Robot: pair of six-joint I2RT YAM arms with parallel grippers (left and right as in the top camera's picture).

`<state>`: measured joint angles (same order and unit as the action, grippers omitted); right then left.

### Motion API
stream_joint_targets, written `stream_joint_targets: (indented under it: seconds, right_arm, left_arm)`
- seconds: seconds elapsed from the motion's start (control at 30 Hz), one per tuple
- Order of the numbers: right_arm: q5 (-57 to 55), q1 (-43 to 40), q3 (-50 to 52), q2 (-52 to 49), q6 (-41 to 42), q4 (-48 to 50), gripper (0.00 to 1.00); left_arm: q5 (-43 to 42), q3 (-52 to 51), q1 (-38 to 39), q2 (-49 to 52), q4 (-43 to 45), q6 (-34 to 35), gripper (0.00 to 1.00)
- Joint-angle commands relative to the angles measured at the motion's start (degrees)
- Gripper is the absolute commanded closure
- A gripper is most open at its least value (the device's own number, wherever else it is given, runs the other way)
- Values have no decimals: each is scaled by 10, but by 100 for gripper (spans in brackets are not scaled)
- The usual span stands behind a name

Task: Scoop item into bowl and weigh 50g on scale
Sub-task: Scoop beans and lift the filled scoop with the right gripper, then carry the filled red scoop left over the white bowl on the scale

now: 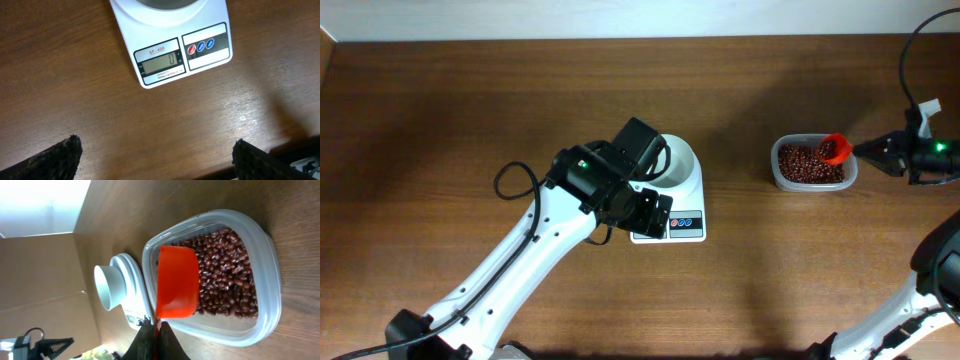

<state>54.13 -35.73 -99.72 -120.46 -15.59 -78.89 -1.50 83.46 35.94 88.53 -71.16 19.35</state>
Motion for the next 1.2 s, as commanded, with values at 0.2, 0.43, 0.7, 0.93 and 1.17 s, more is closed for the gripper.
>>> stream_joint_targets:
  seconds: [0.2, 0.43, 0.7, 0.93, 1.17]
  right_arm:
    - [106, -5, 5, -1, -52, -43, 96]
    - [108, 71, 5, -1, -52, -55, 96]
    - [121, 201, 5, -1, -49, -49, 96]
    - [159, 307, 5, -1, -50, -44, 96]
    - [157, 366, 4, -1, -50, 10, 96]
  left_arm:
    - [4, -1, 3, 2, -1, 8, 1]
    - [4, -1, 3, 2, 0, 8, 1]
    - [4, -1, 3, 2, -1, 8, 1]
    - [4, -1, 3, 2, -1, 8, 1]
    - [4, -1, 3, 2, 0, 8, 1]
